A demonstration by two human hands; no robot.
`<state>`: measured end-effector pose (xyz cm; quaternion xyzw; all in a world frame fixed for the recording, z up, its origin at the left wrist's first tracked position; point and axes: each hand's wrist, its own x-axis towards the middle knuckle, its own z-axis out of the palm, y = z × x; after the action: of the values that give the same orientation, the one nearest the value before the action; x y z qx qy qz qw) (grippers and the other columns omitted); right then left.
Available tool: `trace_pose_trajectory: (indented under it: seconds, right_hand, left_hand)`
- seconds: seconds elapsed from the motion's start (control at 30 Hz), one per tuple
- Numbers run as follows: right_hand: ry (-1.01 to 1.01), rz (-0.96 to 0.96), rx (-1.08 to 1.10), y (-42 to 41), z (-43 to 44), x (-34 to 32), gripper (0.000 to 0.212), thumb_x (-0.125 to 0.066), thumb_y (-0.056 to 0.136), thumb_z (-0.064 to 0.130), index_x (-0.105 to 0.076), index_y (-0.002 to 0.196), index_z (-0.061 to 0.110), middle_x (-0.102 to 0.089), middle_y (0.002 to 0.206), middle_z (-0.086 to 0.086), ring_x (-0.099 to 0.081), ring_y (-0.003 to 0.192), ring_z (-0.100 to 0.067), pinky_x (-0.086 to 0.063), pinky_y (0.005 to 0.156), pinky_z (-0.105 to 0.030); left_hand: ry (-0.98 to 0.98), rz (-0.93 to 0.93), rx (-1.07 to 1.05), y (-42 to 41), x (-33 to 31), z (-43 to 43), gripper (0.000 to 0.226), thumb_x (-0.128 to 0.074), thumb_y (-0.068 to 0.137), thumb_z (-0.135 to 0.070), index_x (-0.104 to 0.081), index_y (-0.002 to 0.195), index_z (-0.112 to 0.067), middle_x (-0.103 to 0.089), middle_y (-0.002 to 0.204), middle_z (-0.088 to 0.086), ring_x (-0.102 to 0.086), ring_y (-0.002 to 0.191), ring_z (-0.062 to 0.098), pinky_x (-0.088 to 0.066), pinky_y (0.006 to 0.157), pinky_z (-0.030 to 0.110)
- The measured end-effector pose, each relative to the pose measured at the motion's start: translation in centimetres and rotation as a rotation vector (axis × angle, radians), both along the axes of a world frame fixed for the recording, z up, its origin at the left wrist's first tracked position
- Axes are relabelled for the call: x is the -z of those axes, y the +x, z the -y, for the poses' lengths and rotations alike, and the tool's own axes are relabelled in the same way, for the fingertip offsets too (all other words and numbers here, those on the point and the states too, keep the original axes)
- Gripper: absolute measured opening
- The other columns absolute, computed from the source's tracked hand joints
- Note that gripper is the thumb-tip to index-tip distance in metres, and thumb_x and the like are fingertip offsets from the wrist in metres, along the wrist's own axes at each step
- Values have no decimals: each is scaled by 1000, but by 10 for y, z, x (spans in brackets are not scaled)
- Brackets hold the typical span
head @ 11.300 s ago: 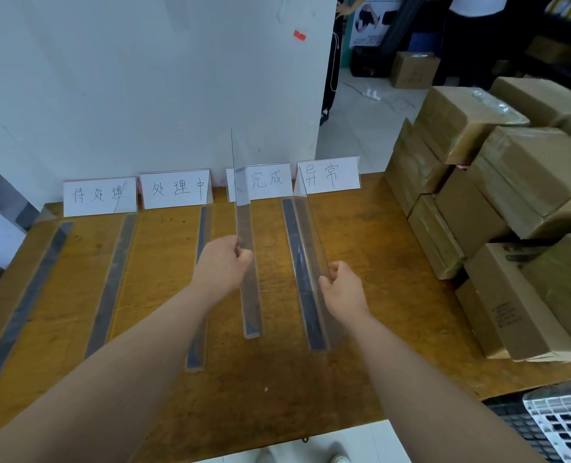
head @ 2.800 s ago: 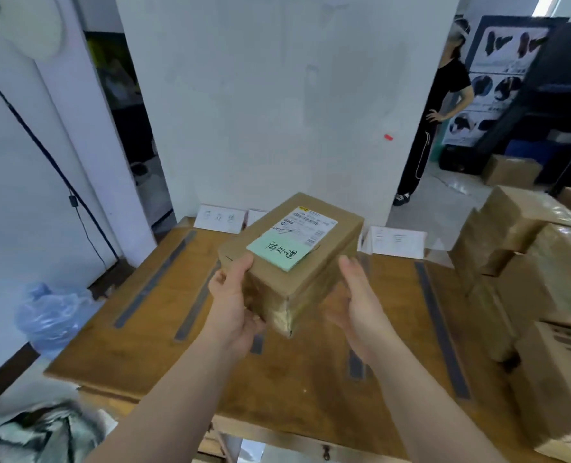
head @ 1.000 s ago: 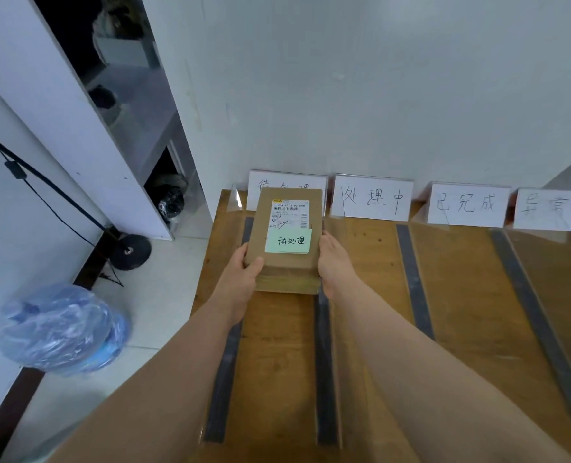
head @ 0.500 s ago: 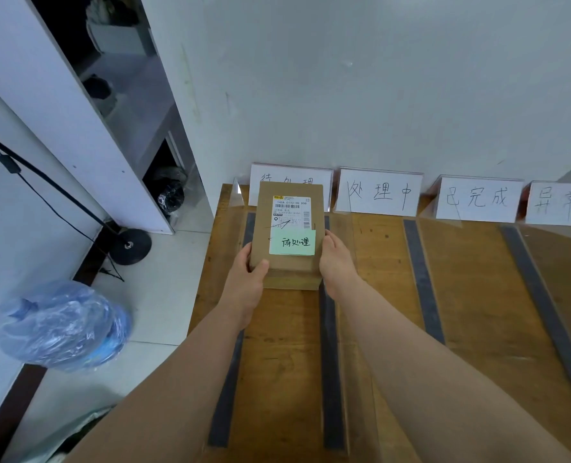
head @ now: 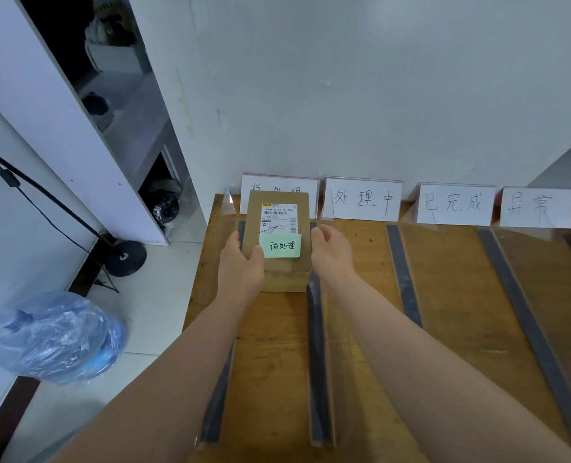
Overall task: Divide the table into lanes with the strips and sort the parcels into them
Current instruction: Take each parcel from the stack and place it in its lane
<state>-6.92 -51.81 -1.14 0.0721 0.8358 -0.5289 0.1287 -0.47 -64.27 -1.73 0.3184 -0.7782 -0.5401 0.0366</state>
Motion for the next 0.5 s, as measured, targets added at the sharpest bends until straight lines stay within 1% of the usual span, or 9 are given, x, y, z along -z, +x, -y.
trace_pose_trajectory:
  seconds: [0.07,0.13,0.17,0.2,0.27,0.3,0.37,0.43,0.5]
  right_hand:
    - [61,-70,-51,7,-12,-20,38,-41,103,22,-47,138,10,-57,132,0,-50,127,-20,-42,99,-30]
    - [185,-153,-118,14,-30,-35,46,-44,101,24,-39,145,14,-45,147,0,-41,135,-18,-35,107,-31]
    - [244,-191,-143,18,-41,-41,47,-45,101,25,-37,147,14,-42,149,0,-38,137,-18,-33,109,-31]
    - [288,-222,-161,22,-54,-48,48,-45,101,25,-35,147,13,-40,151,-1,-37,138,-17,-31,110,-30]
    - [365,-264,-179,32,-80,-60,50,-45,101,24,-34,148,12,-38,152,-1,-35,139,-17,-30,110,-30]
    - [404,-276,-180,38,-93,-66,50,-46,100,23,-34,147,11,-38,151,-1,-36,138,-17,-32,109,-31]
    - [473,-302,-169,50,-123,-77,48,-46,99,24,-37,144,10,-42,147,-3,-42,133,-20,-39,106,-34]
    - [528,-311,-137,63,-156,-89,40,-47,99,24,-42,137,12,-49,137,-4,-49,125,-23,-45,97,-33]
    - [570,-308,-103,78,-193,-99,44,-48,99,23,-40,141,13,-47,141,-4,-48,127,-21,-42,100,-33]
  left_hand:
    - [-109,-23,56,2,-22,-6,53,-48,103,-23,-29,152,-19,-39,154,0,-43,137,21,-42,69,9]
    - [-230,-61,144,4,-40,-13,46,-49,102,-24,-37,147,-22,-47,149,0,-50,132,21,-44,63,9]
    - [-278,-83,191,5,-48,-17,45,-50,101,-26,-39,145,-23,-49,147,-1,-52,130,20,-45,63,8]
    - [-323,-108,232,6,-57,-23,46,-51,101,-27,-39,145,-23,-49,147,-1,-52,129,20,-47,71,11]
    - [-416,-146,308,11,-75,-41,49,-50,100,-29,-37,147,-22,-48,145,0,-48,131,21,-46,95,28]
    - [-466,-155,347,14,-83,-52,49,-49,100,-30,-38,147,-21,-48,145,2,-46,132,23,-42,102,36]
    - [-605,-148,439,20,-99,-80,47,-46,101,-32,-41,146,-20,-48,146,2,-42,134,23,-34,108,38]
    - [-719,-137,513,26,-112,-111,47,-44,101,-35,-42,147,-21,-47,148,2,-41,135,22,-31,109,36]
    - [-766,-152,581,29,-119,-143,49,-46,101,-36,-42,147,-21,-47,148,4,-42,134,24,-31,110,39]
